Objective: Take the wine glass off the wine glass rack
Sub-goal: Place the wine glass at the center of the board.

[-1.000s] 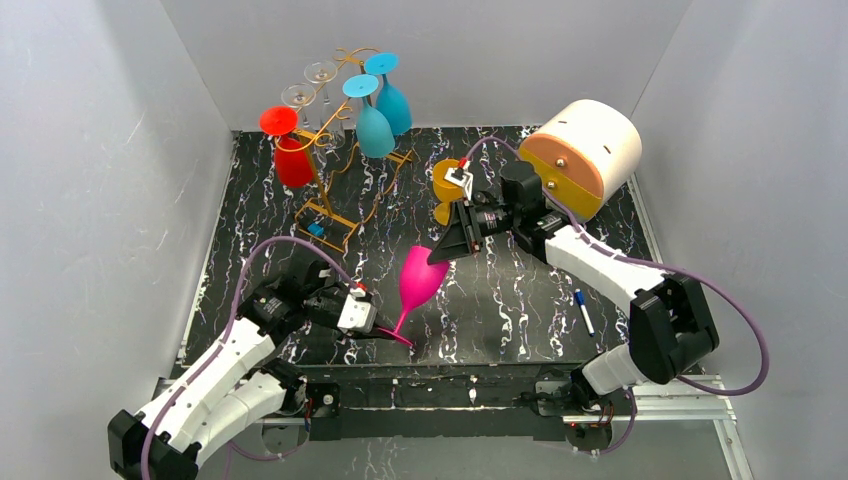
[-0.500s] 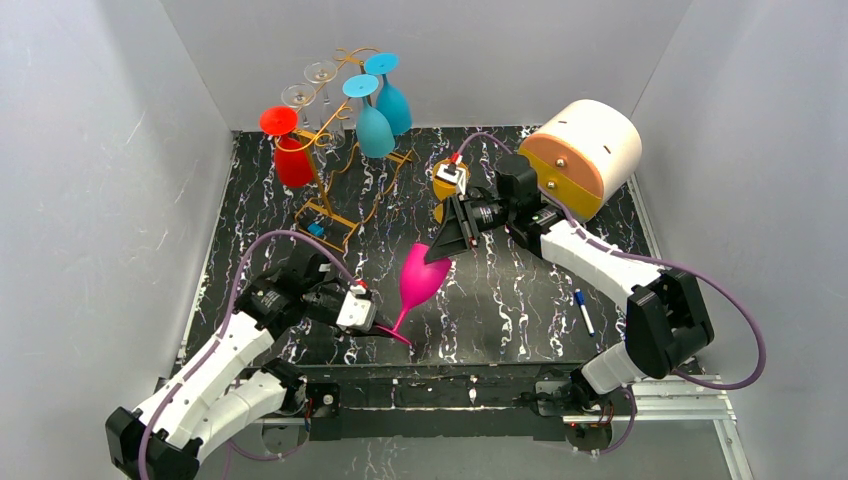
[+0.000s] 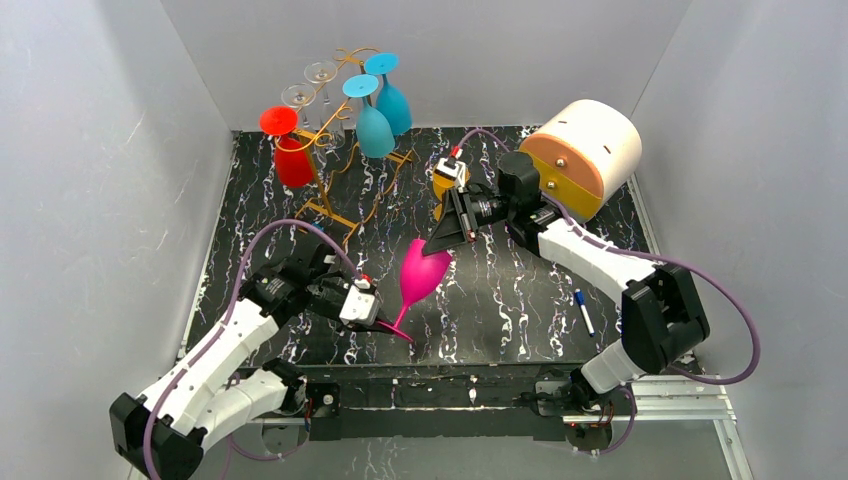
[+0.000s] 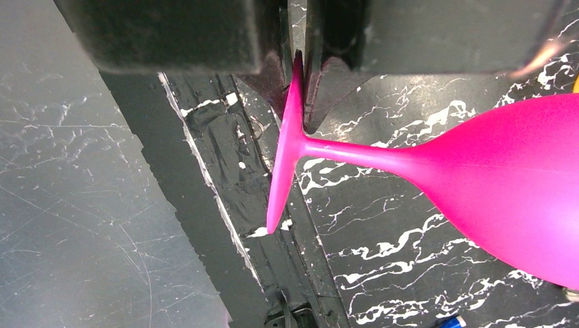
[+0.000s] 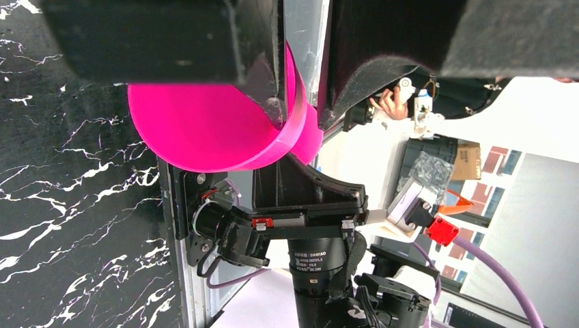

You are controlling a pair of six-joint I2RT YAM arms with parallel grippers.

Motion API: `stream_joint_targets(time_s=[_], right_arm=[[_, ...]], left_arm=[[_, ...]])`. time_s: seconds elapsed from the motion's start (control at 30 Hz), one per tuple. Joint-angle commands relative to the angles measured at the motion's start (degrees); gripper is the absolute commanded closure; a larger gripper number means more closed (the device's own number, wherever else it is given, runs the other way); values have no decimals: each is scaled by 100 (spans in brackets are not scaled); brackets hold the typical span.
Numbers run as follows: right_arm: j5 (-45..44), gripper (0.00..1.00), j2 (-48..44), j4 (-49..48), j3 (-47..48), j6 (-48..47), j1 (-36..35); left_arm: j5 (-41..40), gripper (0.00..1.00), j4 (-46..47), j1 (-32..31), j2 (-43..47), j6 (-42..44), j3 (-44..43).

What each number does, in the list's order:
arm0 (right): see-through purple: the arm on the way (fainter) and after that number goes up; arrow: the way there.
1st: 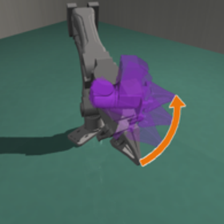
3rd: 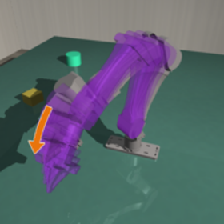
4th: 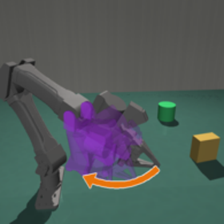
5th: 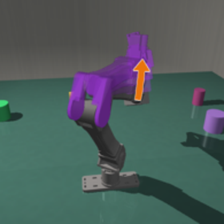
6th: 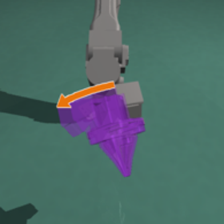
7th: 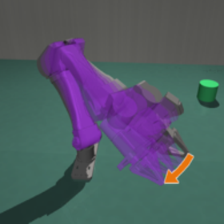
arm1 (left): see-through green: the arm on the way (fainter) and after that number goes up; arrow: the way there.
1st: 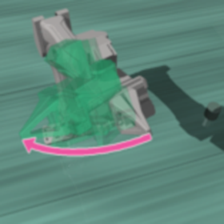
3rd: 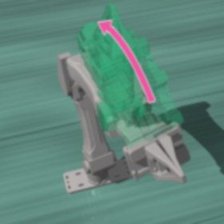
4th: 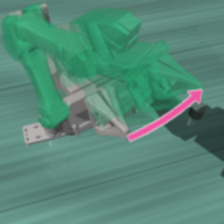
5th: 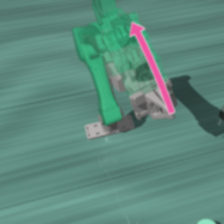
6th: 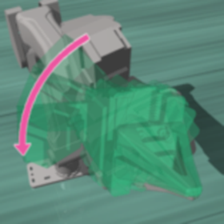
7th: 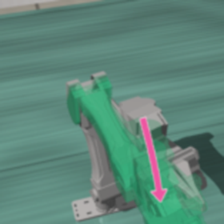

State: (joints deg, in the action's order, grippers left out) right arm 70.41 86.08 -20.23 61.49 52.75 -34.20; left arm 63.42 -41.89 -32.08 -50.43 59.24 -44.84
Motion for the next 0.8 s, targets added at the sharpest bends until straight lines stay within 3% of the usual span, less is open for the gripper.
stream_joint_targets(time_s=[0.0, 0.2, 0.5, 0.77], right_arm=[[90, 77, 82, -920, 90, 550, -30], [-201, 99, 69, -390, 251, 418, -30], [-262, 99, -30, -245, 224, 215, -35], [-814, 99, -85, -53, 178, -17, -39]], left_arm=[[-171, 100, -858, -18, -232, 311, -251], [-406, 100, -165, -18, -78, -385, 33], [-387, 100, -127, -18, 214, -553, 64], [-213, 85, -253, -18, 407, -696, 41]])
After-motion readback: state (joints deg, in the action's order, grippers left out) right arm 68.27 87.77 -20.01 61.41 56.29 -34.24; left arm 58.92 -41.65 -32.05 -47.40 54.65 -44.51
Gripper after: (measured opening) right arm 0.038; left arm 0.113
